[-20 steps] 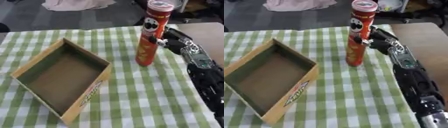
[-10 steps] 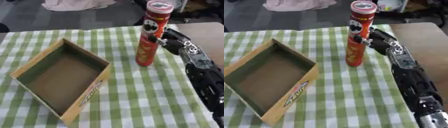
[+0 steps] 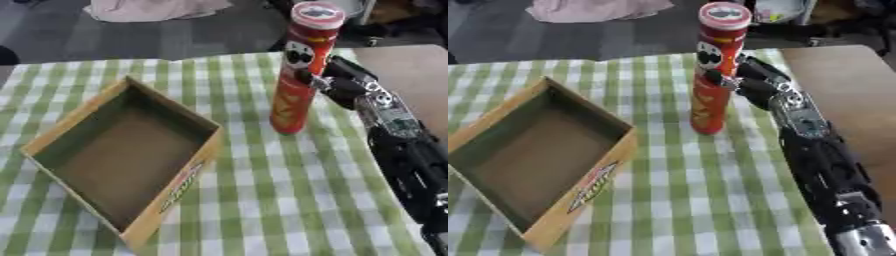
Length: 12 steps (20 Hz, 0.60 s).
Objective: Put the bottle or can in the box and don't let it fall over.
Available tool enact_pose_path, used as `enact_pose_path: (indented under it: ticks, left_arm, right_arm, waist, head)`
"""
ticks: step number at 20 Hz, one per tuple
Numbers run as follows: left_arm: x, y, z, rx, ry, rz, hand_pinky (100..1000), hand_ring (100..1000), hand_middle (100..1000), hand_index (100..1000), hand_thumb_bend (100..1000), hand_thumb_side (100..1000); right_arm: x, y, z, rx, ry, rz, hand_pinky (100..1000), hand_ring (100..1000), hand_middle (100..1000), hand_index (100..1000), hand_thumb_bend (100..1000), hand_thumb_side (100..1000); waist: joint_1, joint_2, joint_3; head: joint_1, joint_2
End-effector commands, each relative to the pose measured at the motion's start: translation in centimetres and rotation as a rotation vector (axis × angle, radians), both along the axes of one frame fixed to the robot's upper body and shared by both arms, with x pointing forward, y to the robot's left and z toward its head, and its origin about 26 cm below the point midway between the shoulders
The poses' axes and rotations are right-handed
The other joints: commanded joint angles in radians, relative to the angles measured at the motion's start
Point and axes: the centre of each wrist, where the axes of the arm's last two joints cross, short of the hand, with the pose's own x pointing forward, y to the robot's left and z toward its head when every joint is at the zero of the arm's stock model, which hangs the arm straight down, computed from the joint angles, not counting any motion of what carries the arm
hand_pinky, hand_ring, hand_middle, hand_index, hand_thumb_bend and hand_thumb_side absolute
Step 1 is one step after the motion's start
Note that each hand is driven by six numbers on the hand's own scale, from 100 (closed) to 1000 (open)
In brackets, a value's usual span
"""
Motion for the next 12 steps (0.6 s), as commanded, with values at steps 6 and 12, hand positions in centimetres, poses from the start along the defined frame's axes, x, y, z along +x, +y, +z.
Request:
enact_pose_path:
  ticks: [6,12]
  left_arm:
    - [-0.05,0.53,0.85,0.016,-0.019,0.011,1000,620,847,767,100,699]
    - [-0.04,0.50,0.85,0.015,-0.019,0.010,1000,619,848,767,100,692]
  right_arm:
    - [-0.01,0.37,1.89,-0.034,-0.033,0.001,810,1000,1000,1000,472,342]
    - [0.06,0.53,1.85,-0.046,-0.031,-0.012,803,1000,1000,1000,476,348]
  waist:
    - [-0.001,-0.019,0.004]
    - [-0.002,-0.018,0.006]
  head:
    - [-0.001,-0.001]
    - [-0.001,-0.001]
